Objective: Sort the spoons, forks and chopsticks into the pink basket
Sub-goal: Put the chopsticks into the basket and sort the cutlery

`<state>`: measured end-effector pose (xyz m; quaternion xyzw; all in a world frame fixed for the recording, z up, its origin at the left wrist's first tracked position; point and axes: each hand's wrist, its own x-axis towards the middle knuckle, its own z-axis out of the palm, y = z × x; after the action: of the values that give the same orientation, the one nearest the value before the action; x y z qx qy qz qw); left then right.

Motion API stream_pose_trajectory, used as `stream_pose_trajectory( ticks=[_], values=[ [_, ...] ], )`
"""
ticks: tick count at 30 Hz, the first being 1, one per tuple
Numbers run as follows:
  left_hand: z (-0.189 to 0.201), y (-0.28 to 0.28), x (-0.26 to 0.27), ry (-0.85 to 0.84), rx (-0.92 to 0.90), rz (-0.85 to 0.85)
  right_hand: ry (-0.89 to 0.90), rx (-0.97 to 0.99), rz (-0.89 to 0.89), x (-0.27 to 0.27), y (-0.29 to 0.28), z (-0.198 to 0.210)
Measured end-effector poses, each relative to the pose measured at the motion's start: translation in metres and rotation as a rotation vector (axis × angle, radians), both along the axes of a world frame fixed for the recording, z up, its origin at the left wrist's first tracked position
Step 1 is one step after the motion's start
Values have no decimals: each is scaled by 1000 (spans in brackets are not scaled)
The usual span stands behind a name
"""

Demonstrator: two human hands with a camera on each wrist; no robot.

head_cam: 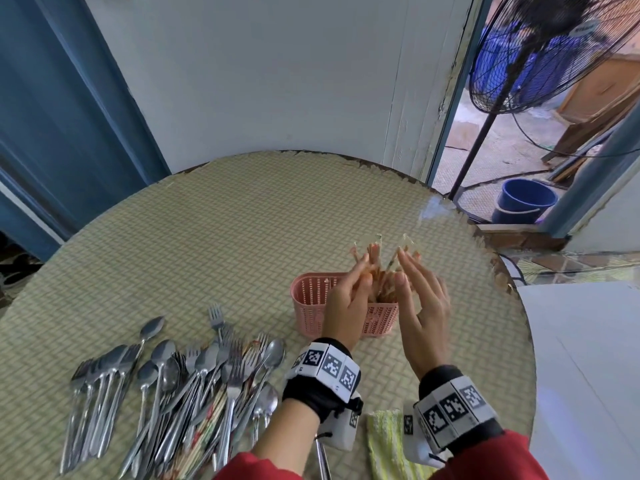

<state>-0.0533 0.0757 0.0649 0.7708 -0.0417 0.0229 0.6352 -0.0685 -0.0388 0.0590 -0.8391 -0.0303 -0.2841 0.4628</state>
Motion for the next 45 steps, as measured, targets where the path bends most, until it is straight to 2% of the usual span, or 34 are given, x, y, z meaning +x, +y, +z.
stream_pose_trajectory(
  ticks=[3, 6, 10, 13, 18, 22, 25, 27, 30, 35, 37, 42, 45],
  values=[
    [-1, 3, -9, 9, 26, 1, -14, -239, -7, 2, 7, -6],
    [-4, 9, -21, -33, 49, 35, 40, -360, -17, 9, 8, -15],
    [-18, 33, -47, -27, 0, 118, 87, -379, -90, 3, 20, -11],
    [-34, 61, -68, -12, 71, 217, 45, -366, -174, -22, 44, -3],
    [-68, 123, -103, 38, 157, 351, 23, -249, -34, -76, 108, -28],
    [-100, 182, -123, 140, 382, 414, 320, -176, 222, -103, 158, -73],
    [-118, 218, -131, 236, 612, 348, 491, -145, 288, -119, 190, -93],
    [-125, 232, -133, 276, 659, 261, 578, -121, 294, -127, 206, -99],
    [-125, 242, -129, 307, 622, 179, 627, -129, 265, -134, 223, -107],
    [-124, 256, -119, 316, 569, 101, 579, -170, 215, -133, 246, -108],
    [-124, 260, -119, 315, 508, 92, 620, -153, 197, -130, 255, -108],
    [-123, 263, -118, 339, 467, 114, 758, -253, 48, -120, 267, -109],
    [-126, 262, -117, 339, 494, 64, 812, -176, -37, -115, 270, -108]
  ],
)
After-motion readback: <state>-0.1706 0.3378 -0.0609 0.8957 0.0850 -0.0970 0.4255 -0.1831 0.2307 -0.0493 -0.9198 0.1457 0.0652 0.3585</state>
